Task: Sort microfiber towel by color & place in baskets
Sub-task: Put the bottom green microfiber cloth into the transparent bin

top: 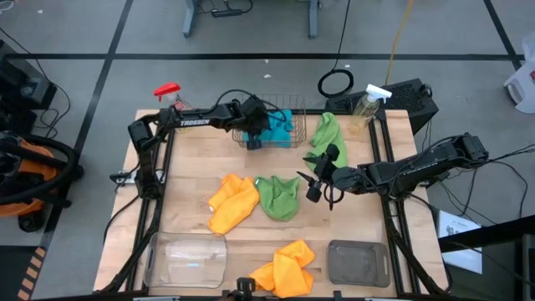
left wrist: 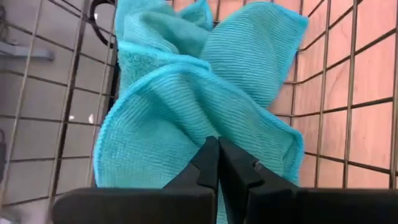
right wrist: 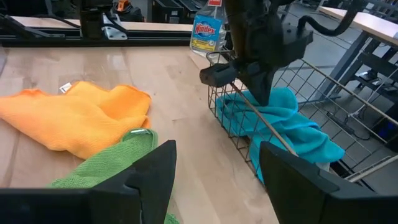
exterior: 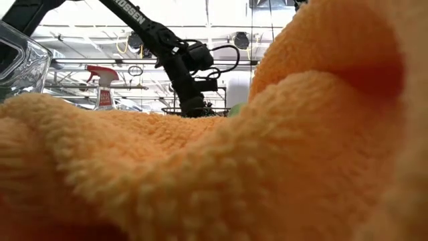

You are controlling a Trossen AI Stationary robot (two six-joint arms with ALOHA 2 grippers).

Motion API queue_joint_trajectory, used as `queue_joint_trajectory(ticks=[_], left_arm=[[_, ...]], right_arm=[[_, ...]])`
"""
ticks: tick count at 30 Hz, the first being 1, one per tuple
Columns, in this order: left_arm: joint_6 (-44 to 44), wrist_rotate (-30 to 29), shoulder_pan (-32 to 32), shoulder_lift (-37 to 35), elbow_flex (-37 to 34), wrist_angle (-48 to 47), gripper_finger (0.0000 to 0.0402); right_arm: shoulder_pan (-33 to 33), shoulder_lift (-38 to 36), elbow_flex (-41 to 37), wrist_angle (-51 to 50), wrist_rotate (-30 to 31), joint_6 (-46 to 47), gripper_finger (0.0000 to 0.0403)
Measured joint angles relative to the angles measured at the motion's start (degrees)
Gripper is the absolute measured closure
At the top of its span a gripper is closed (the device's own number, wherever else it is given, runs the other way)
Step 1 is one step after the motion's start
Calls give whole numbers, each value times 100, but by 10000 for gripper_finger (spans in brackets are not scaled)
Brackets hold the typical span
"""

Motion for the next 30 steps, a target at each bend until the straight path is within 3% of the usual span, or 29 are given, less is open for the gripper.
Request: queue_joint_trajectory(ticks=[11, 18, 24, 30], left_arm=[[-180, -140, 0, -395, -8, -3, 384], [-1094, -121, -211, -1173, -8, -310, 384], [-1979, 397, -1035, -2387, -347, -435, 397], [-2578, 76, -2250, -3068, -1163, 93, 395]], right_arm=[[1, 0, 0, -1, 2, 0, 181], [-5, -169, 0, -639, 4, 115, 181], [-44, -595, -1, -2551, 16, 866, 181], [-90, -670, -4, -3615, -171, 1424, 181]])
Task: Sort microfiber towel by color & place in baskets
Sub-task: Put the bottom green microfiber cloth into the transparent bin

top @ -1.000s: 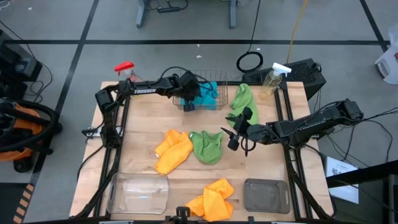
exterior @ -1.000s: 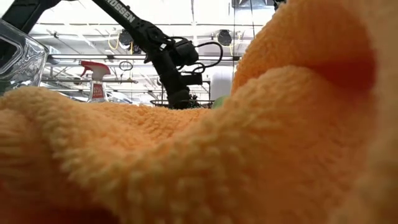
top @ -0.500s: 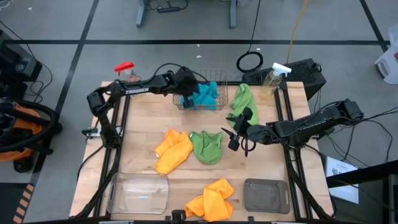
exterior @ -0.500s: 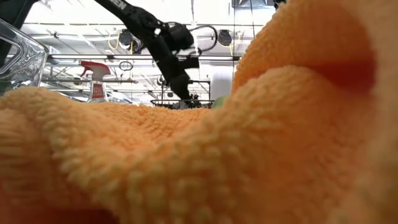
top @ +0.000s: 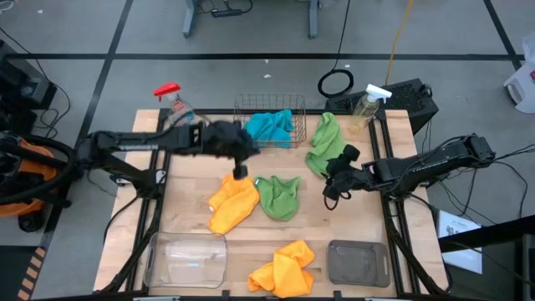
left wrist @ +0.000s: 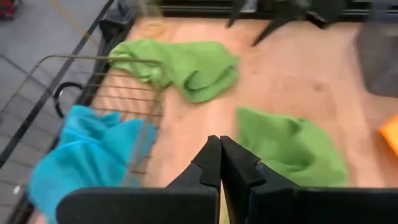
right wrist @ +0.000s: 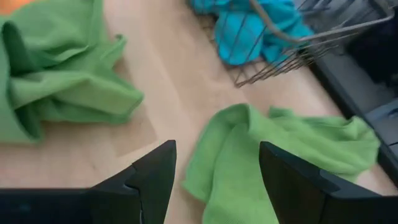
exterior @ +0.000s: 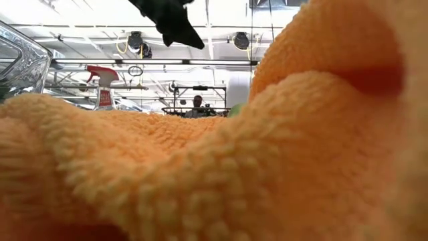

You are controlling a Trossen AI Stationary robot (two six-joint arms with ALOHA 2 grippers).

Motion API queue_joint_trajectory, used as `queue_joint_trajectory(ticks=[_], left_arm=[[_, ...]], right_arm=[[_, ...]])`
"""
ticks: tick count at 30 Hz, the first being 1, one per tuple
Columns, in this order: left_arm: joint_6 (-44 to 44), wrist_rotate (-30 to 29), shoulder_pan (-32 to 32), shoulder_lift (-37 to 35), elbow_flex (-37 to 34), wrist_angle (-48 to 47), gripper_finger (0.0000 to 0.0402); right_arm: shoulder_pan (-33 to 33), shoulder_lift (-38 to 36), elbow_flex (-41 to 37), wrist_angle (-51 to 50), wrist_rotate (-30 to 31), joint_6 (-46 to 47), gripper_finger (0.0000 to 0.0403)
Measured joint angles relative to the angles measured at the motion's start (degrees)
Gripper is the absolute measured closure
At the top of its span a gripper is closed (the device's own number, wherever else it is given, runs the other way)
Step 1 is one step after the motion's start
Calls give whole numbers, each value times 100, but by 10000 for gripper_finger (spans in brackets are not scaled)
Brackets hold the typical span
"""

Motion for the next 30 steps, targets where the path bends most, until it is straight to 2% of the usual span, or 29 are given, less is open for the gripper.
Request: queue_joint_trajectory(ticks=[7, 14, 17, 21, 25, 28, 30], left_arm=[[-283, -310, -1041, 22, -900, 1094, 395], [-733, -288, -1571, 595, -1319, 2402, 384], [-1009, -285, -1673, 1004, -1321, 2727, 345], [-1206, -759, -1771, 1508, -1317, 3002, 267], [-1143, -858, -1891, 2068, -1324, 3297, 192], [-1096, -856, -1982, 2407, -1321, 3667, 155], [-1090, -856, -2024, 2628, -1319, 3888, 145]], right_arm=[[101, 152, 0, 421, -759, 127, 181], [403, 361, 0, 828, -743, 577, 181], [501, 490, 0, 1004, -741, 667, 181], [626, 660, 0, 1105, -734, 766, 181], [716, 770, 0, 1149, -725, 769, 181], [753, 828, 0, 1178, -669, 766, 181], [773, 831, 0, 1221, -553, 766, 181]])
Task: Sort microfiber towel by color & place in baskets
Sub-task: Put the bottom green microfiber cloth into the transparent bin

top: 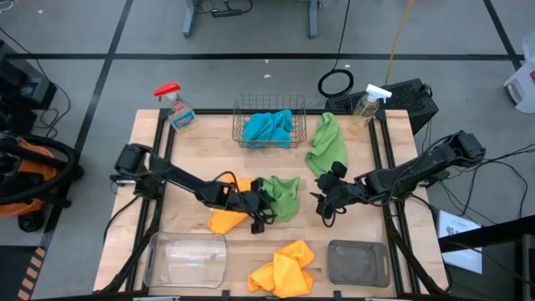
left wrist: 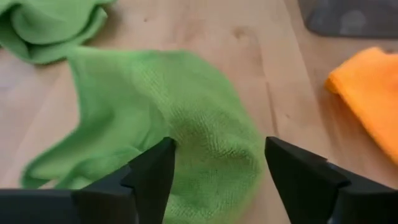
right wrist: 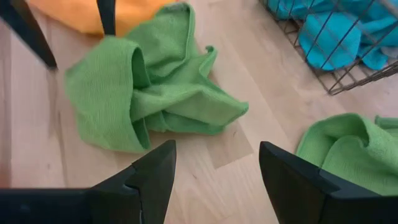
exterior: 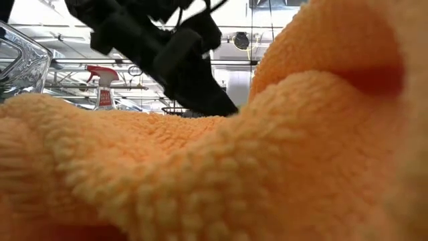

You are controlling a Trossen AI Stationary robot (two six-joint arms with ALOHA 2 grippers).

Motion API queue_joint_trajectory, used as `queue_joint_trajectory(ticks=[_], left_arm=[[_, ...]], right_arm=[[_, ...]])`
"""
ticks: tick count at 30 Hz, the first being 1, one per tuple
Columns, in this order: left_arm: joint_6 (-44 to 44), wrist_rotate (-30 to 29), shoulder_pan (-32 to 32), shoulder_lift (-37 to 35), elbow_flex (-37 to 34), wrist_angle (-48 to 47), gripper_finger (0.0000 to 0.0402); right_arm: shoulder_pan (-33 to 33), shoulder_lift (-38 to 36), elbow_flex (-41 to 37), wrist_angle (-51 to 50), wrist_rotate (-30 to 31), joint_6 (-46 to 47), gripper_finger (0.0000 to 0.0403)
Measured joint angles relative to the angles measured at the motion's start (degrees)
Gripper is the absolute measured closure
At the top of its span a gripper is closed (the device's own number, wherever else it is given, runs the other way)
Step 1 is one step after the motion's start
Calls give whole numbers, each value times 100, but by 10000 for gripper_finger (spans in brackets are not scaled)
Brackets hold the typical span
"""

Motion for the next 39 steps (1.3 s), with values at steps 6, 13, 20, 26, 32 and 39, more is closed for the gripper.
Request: queue_joint_trajectory(ticks=[6, 13, 20, 26, 32, 39], left_arm=[[-36, 47, -29, 494, 192, 194, 159], [-10, 44, -22, 897, 455, 180, 236], [-41, 41, -22, 903, 559, 175, 379], [-52, 11, -22, 903, 634, 175, 384], [-46, 0, -22, 897, 795, 176, 394], [-46, -25, -27, 522, 813, 107, 395]], right_arm=[[0, 25, 4, 66, 140, -63, 181], [0, 25, 4, 73, 136, -98, 181], [0, 25, 4, 93, 134, -53, 181], [84, 28, 4, 140, 186, -22, 181], [281, 144, 4, 234, 642, 39, 181], [540, 183, 4, 253, 723, 39, 181]])
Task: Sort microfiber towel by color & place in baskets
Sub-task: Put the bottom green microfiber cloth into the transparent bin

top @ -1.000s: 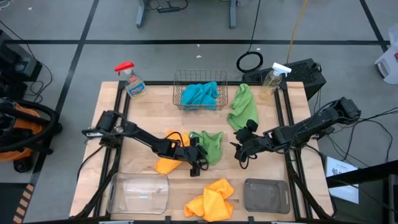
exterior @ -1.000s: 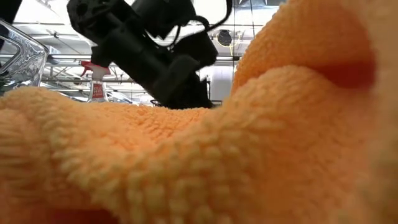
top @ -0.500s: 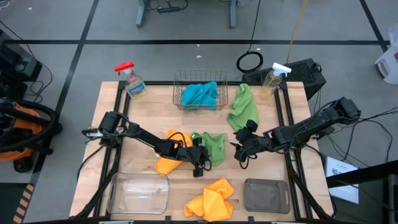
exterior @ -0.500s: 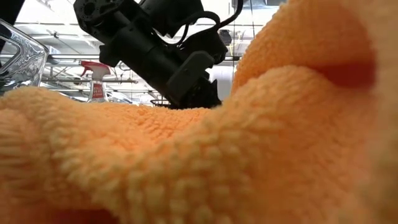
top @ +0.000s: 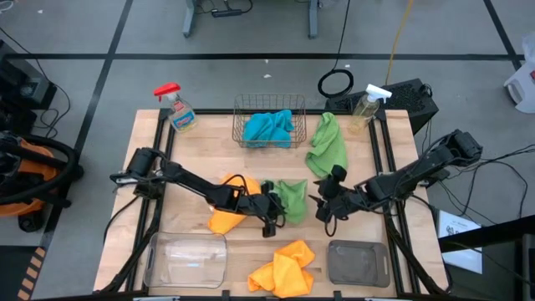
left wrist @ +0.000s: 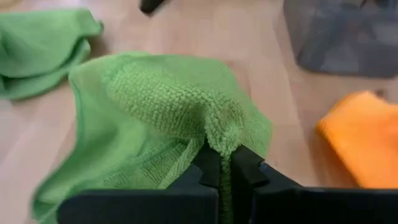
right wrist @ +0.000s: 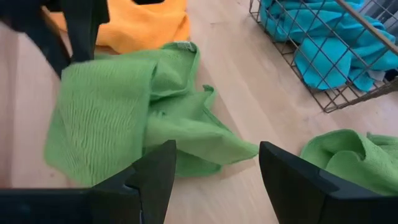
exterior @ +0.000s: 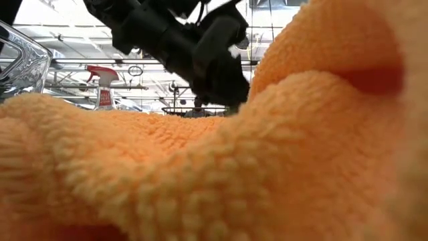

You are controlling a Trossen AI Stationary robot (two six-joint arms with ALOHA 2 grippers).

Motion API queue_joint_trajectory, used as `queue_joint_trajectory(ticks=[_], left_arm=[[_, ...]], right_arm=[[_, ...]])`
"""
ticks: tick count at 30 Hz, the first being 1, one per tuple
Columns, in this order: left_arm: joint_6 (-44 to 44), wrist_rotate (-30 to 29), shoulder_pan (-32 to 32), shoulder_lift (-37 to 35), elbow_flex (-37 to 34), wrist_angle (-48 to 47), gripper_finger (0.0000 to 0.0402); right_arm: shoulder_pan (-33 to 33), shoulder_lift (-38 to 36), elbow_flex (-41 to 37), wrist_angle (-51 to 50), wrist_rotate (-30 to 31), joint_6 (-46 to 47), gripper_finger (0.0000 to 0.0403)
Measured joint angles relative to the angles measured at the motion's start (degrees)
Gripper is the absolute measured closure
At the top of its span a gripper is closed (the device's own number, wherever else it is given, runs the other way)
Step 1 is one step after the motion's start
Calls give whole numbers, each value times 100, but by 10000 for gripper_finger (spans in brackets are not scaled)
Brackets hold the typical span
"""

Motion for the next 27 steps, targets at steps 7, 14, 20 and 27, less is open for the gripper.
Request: queue_joint_trajectory(ticks=[7, 14, 20, 27], left_arm=[[-3, -42, -49, -455, -2, -21, 396], [-342, -361, -190, -992, -2, -206, 391], [-462, -826, -443, -1597, -4, -464, 389], [-457, -1477, -805, -2276, -8, -836, 394]], right_arm=[[193, -7, 0, 27, 1, 2, 181], [335, -7, 0, -74, -22, -83, 181], [514, -7, 0, -286, -25, -55, 181], [692, -7, 0, -304, -23, -83, 181]])
